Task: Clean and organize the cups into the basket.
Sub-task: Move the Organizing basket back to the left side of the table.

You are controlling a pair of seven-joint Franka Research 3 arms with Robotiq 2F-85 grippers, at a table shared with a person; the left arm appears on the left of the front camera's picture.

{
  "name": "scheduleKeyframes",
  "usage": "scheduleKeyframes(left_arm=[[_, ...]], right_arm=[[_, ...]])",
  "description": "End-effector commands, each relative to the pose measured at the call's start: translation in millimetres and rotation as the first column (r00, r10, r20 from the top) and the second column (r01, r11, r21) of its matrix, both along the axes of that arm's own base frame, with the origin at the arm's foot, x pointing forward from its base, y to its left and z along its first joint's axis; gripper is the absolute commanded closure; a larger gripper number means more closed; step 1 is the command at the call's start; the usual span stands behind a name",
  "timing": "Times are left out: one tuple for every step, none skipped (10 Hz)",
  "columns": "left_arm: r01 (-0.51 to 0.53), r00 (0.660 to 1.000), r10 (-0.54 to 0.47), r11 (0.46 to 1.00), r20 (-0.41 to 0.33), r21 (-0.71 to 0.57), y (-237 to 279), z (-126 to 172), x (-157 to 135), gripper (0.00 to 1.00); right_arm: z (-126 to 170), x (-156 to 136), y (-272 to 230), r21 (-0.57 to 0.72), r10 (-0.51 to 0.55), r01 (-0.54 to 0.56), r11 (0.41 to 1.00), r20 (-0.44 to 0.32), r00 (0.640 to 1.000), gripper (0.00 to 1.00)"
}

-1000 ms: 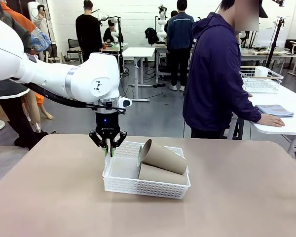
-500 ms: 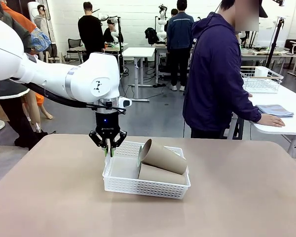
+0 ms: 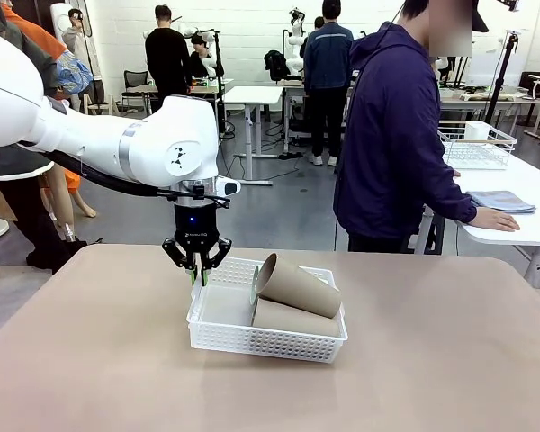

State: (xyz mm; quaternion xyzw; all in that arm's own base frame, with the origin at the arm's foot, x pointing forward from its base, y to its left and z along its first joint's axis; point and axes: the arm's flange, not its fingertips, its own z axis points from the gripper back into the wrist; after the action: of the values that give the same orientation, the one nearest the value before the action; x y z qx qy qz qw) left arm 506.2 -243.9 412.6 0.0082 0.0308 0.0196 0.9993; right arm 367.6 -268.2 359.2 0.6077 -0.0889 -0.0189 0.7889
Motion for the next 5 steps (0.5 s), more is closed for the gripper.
scheduleKeyframes(left_arm=[[-0.012,1.000,0.012,1.000,0.005,0.000,-0.9,0.7,-1.1,1.00],[-0.012,1.000,0.012,1.000,0.005,0.000,-0.9,0.7,-1.1,1.00],[-0.012,1.000,0.012,1.000,0.005,0.000,-0.9,0.7,-1.1,1.00],[-0.012,1.000,0.012,1.000,0.005,0.000,-0.9,0.7,-1.1,1.00],[-0.012,1.000,0.012,1.000,0.005,0.000,-0.9,0.7,-1.1,1.00]], right_arm=[[3.5,2.7,-9.9,0.016,0.009,-0.009,1.000,-0.014,1.000,0.00],[3.9,3.6,-10.6,0.040,0.002,-0.003,0.999,0.021,1.000,0.00],[1.7,3.8,-10.2,0.062,0.017,-0.021,0.998,0.064,0.998,0.00],[-1.5,1.2,-2.9,0.009,0.002,-0.002,1.000,-0.002,1.000,0.00],[-1.5,1.2,-2.9,0.009,0.002,-0.002,1.000,-0.002,1.000,0.00]])
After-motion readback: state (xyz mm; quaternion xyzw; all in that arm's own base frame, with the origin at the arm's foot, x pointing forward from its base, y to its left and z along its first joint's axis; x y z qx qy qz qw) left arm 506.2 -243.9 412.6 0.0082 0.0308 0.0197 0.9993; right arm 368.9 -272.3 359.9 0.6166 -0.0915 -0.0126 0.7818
